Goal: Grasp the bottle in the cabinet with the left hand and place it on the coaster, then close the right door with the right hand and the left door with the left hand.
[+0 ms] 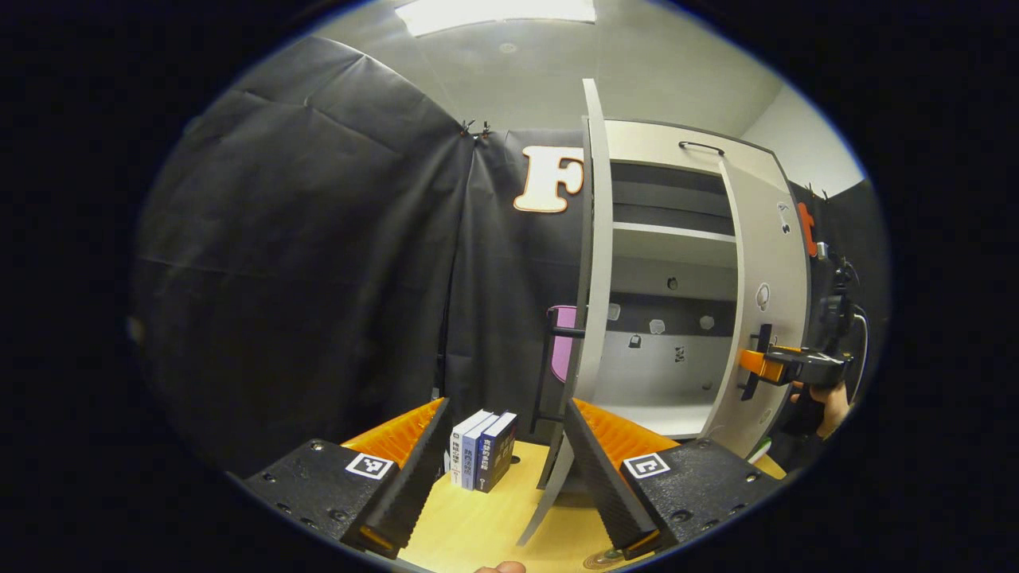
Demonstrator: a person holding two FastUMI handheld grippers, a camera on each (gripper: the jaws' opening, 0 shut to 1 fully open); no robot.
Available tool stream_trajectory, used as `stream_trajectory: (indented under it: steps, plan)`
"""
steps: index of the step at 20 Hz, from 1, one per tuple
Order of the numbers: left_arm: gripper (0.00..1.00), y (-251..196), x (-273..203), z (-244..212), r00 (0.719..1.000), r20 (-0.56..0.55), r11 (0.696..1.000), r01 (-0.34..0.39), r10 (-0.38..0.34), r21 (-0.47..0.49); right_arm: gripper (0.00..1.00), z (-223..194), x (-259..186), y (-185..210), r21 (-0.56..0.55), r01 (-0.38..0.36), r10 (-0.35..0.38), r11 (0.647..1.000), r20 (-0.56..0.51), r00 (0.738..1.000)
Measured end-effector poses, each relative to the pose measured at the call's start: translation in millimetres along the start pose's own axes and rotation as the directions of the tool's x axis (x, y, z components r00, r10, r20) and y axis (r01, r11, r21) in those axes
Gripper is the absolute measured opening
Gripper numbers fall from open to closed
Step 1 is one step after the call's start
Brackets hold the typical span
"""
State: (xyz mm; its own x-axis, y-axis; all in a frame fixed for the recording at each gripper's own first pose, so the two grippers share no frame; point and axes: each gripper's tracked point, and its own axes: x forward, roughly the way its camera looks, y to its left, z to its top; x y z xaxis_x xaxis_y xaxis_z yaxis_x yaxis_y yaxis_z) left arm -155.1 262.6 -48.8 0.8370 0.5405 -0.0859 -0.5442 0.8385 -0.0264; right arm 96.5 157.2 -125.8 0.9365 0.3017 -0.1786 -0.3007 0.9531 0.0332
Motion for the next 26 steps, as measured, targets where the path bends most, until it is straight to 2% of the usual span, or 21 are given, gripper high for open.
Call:
stream_trajectory:
  steps: [7,10,14,16,18,19,22,26]
  plan:
    - [0.89,16,18,-6,0.999,-0.015,0.999,0.035,-0.036,-0.027,1.00,0,9,-1,-0.007,0.064,-0.064,0.998,0.005,0.998]
    - [0.89,12,26,-5,0.997,-0.016,0.997,0.075,-0.075,-0.037,0.97,0,12,-2,-0.006,0.082,-0.082,0.997,0.010,0.997]
    - [0.90,6,40,0,0.991,-0.007,0.991,0.131,-0.132,-0.039,1.00,1,20,-3,-0.007,0.114,-0.114,0.993,0.018,0.993]
    - [0.90,1,46,3,0.988,-0.003,0.987,0.157,-0.157,-0.030,0.97,-1,17,-2,0.007,0.116,-0.116,0.993,0.004,0.993]
    - [0.88,-3,53,-1,0.985,-0.006,0.984,0.175,-0.175,-0.016,1.00,0,11,0,0.042,0.104,-0.104,0.994,0.005,0.995]
    - [0.88,-4,57,-4,0.983,-0.010,0.983,0.182,-0.182,-0.005,0.97,2,7,1,0.054,0.099,-0.100,0.994,0.013,0.995]
    - [0.88,-7,62,-9,0.980,-0.028,0.980,0.199,-0.199,0.017,1.00,9,-7,-1,0.039,0.103,-0.105,0.994,0.036,0.994]
    - [0.89,-19,62,-11,0.967,-0.029,0.966,0.250,-0.252,-0.065,1.00,11,-26,-1,0.011,0.091,-0.091,0.996,0.042,0.995]
